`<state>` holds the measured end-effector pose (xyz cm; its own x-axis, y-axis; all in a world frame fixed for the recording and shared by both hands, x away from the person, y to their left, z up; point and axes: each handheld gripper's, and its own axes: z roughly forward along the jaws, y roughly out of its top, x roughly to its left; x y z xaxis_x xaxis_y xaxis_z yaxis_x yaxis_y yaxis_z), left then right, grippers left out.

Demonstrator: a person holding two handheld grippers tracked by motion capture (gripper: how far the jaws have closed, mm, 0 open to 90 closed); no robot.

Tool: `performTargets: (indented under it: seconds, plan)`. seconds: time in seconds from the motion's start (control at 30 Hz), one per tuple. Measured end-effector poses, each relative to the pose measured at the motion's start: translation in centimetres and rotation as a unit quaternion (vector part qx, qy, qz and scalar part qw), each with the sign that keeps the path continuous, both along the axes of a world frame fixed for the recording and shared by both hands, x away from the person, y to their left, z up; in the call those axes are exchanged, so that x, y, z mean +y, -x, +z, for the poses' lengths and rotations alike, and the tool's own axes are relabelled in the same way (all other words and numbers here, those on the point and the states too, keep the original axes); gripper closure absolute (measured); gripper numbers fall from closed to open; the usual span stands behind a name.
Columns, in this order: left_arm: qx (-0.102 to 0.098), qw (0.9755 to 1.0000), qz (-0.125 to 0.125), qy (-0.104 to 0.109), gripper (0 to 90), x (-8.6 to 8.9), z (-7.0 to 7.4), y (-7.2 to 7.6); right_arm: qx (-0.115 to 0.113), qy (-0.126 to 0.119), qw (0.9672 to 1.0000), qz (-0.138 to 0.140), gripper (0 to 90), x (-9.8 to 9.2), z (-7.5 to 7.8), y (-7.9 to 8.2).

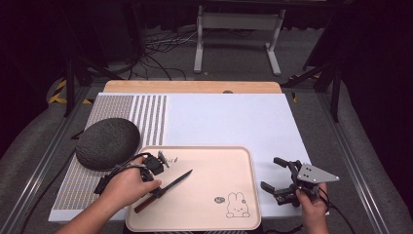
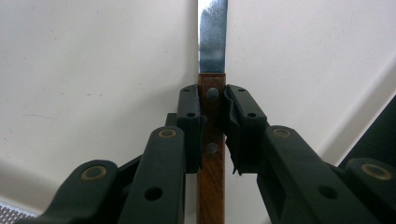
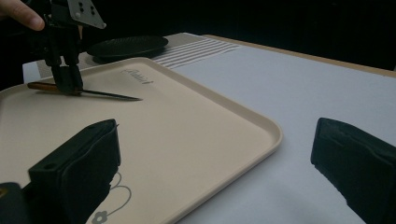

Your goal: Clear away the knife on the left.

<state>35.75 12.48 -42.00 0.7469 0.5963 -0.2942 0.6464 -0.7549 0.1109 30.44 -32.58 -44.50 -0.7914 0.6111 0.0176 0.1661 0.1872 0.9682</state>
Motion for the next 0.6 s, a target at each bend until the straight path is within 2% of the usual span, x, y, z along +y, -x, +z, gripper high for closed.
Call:
performTargets:
  seconds: [0.13,0.23,0.4,0.43,0.6]
  plan:
    - [-0.001,1.0,-0.001,0.003,74.6,0.0,0.1,0.0,0.0,0.0,1.0,0.0,2.2,0.0,0.0,0.0]
    - [-0.01,0.9999,-0.005,0.0,58.9,-0.2,0.4,0.2,0.0,0.0,1.0,0.001,2.2,0.0,0.0,0.0]
    - [-0.028,0.9994,-0.017,0.006,43.0,-0.4,1.0,0.5,0.0,0.0,1.0,0.001,2.2,0.0,0.0,0.0]
    - [-0.036,0.9991,-0.022,0.005,43.0,-0.6,1.2,0.6,0.0,0.0,1.0,0.001,2.2,0.0,0.0,0.0]
    - [-0.072,0.9961,-0.049,0.016,29.1,-1.1,1.6,0.9,0.0,-0.001,1.0,0.001,2.2,0.0,0.0,0.0]
